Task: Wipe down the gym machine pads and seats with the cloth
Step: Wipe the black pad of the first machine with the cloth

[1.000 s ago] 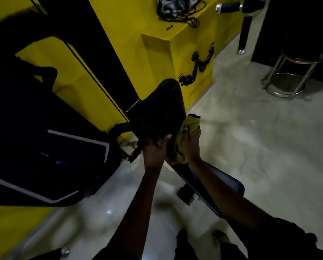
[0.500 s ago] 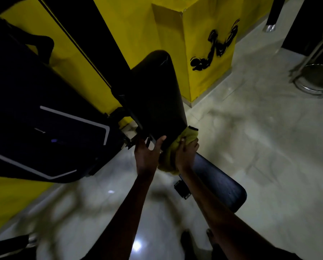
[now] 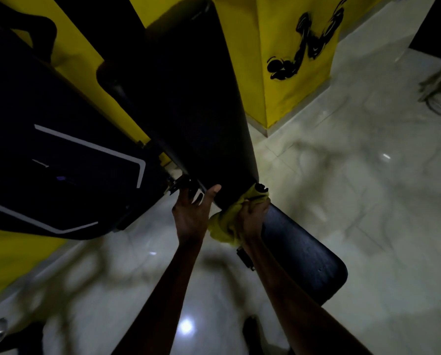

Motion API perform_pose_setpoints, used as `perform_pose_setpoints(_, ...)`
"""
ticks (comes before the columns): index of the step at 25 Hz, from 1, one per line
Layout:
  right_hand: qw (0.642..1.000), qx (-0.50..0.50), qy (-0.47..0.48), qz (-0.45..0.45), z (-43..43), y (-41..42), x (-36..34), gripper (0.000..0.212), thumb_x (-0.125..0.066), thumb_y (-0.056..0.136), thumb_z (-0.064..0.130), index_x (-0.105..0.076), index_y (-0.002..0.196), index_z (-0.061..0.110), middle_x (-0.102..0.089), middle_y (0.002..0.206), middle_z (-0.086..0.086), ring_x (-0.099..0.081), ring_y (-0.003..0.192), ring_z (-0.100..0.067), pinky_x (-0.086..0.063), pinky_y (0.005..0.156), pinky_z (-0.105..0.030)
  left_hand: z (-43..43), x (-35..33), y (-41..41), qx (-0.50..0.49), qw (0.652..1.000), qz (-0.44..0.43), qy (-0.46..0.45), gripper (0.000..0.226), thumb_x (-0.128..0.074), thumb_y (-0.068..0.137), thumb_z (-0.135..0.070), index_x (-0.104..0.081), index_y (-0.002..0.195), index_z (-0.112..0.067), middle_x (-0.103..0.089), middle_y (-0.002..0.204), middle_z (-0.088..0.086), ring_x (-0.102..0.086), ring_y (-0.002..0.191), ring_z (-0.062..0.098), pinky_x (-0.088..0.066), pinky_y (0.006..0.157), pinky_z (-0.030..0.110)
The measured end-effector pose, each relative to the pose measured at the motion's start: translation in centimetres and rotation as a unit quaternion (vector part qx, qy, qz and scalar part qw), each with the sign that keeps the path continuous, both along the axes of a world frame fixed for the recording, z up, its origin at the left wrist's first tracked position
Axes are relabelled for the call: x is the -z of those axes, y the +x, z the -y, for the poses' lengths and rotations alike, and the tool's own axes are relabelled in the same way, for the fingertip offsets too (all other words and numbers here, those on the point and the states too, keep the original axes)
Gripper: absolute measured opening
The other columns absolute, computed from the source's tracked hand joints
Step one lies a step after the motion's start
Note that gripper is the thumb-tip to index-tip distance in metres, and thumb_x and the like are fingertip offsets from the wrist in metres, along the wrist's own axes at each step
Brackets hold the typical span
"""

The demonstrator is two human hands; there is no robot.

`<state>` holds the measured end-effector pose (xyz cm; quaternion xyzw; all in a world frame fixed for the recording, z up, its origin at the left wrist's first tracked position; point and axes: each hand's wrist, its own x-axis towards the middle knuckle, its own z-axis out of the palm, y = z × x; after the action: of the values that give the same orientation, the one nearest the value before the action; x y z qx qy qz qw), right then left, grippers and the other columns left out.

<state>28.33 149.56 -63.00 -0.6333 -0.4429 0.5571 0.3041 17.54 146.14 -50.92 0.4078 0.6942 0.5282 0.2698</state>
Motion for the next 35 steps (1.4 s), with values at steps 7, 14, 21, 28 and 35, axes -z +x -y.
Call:
perform_pose_setpoints(7,0.968,-0.09,0.147,0.183,0.8,9.8,-0.4,0.029,-0.054,0.095,0.015,-0.053,0.123,0.013,-0.054,0.118,-0.012,-0.06,0.094,-0.037,-0.043,0.074,-0.034,2.7,4.7,2.0,-0.054,0.998,0.022,-0.021,0.063,-0.068,0.086,-0.041,-0.049,0.141,-0.016,-0.059,0.136,-0.003,-0.058,0.118,0.0,-0.05,0.094,0.017)
perform_pose_setpoints(14,0.839,-0.365,0.127,0.382,5.6,15.6,7.8,0.07,-0.047,0.095,0.054,-0.021,0.156,0.03,-0.026,0.159,-0.003,-0.041,0.134,-0.035,-0.047,0.098,-0.048,8.3,17.2,6.8,0.095,0.959,-0.07,-0.256,0.051,-0.062,0.095,-0.016,-0.046,0.142,-0.002,-0.053,0.14,0.016,-0.05,0.129,0.021,-0.031,0.096,0.008)
perform_pose_setpoints(21,0.841,-0.348,0.196,0.365,5.5,15.5,10.7,0.074,-0.048,0.095,0.043,-0.013,0.159,0.029,-0.016,0.166,-0.003,-0.017,0.152,-0.031,-0.034,0.115,-0.05,12.1,22.7,8.2,0.233,0.919,-0.099,-0.302,0.098,-0.051,0.089,-0.064,-0.002,0.157,-0.014,0.005,0.163,-0.001,-0.005,0.147,0.008,-0.027,0.114,0.022)
perform_pose_setpoints(28,0.833,-0.336,0.19,0.396,3.4,13.2,11.4,0.074,-0.039,0.09,0.044,-0.023,0.157,0.018,-0.024,0.163,-0.008,-0.017,0.151,-0.033,-0.035,0.115,-0.051,12.6,24.0,8.8,0.249,0.883,-0.235,-0.322,0.114,-0.062,0.083,-0.063,0.008,0.156,-0.01,0.008,0.165,0.009,-0.007,0.152,0.022,-0.021,0.117,0.035)
perform_pose_setpoints(35,0.802,-0.395,0.227,0.386,4.5,15.2,11.7,0.075,-0.04,0.085,0.04,-0.027,0.157,0.02,-0.026,0.163,-0.006,-0.021,0.151,-0.032,-0.036,0.114,-0.052,12.9,24.9,9.5,0.214,0.898,-0.224,-0.314,0.111,-0.066,0.084,-0.055,0.006,0.157,-0.011,0.004,0.165,0.007,-0.007,0.152,0.024,-0.021,0.119,0.044)
